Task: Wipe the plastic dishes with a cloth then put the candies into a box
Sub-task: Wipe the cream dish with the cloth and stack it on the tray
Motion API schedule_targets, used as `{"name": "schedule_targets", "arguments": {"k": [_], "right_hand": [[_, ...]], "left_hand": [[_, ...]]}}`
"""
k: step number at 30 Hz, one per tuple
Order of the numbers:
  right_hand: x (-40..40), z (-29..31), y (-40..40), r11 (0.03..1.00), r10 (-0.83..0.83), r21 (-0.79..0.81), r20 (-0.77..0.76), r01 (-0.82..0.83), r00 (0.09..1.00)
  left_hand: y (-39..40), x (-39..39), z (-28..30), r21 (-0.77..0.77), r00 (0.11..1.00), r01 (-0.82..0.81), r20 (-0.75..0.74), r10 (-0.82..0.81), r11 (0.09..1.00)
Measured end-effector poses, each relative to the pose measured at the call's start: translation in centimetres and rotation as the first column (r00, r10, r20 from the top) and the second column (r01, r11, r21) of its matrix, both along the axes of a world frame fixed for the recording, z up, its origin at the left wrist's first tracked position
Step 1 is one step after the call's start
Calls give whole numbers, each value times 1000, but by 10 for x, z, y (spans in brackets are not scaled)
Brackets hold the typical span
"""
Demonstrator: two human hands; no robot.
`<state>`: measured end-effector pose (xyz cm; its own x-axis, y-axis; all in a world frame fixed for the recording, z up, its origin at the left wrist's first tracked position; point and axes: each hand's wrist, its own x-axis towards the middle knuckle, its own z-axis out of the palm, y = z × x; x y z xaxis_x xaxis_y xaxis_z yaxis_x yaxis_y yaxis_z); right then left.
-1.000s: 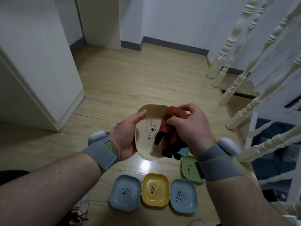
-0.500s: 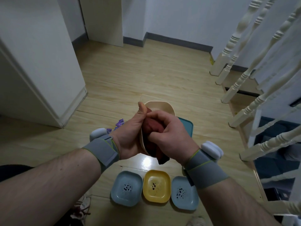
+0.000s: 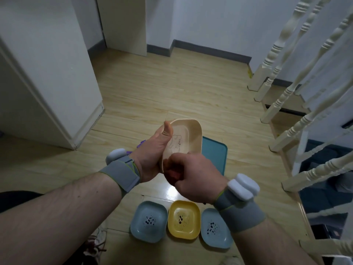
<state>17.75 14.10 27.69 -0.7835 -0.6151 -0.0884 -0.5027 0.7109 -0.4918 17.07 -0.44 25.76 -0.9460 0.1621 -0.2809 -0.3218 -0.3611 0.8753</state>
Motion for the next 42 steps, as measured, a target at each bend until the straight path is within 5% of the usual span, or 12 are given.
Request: {"name": "schedule_targets", "arguments": {"k": [2,5,8,12,17,24,37,42], "right_hand": [[-5,17,8,988,-82,-123,92,93,992],[-15,46,26,825,-199,-460,309,329,930],[-27,48,41,721,-293,-548,314,424,903],[-28,30,33,784,-400,-472,114,404,909],[-16,18,14,927,-285,-269,-55,261,957],[9,28,0,990,-19,-138,-30,14,999],[2,33,4,999,-16,-30,68,19,998],[-7,28,10,985,-171,40,39,169,984]], "left_hand": [[-1,-1,4,27,1000,27,1,-27,999],[-6,-1,6,79,1000,28,0,-28,997],[-10,0,8,103,1000,20,4,-21,994],[-7,1,11,160,1000,28,-7,-27,987],[0,6,12,230,996,81,-52,-71,970],[-2,5,10,305,999,31,29,-42,952],[-5,5,20,182,999,-5,-33,11,983],[-3,8,19,181,998,17,-61,-6,983]]}}
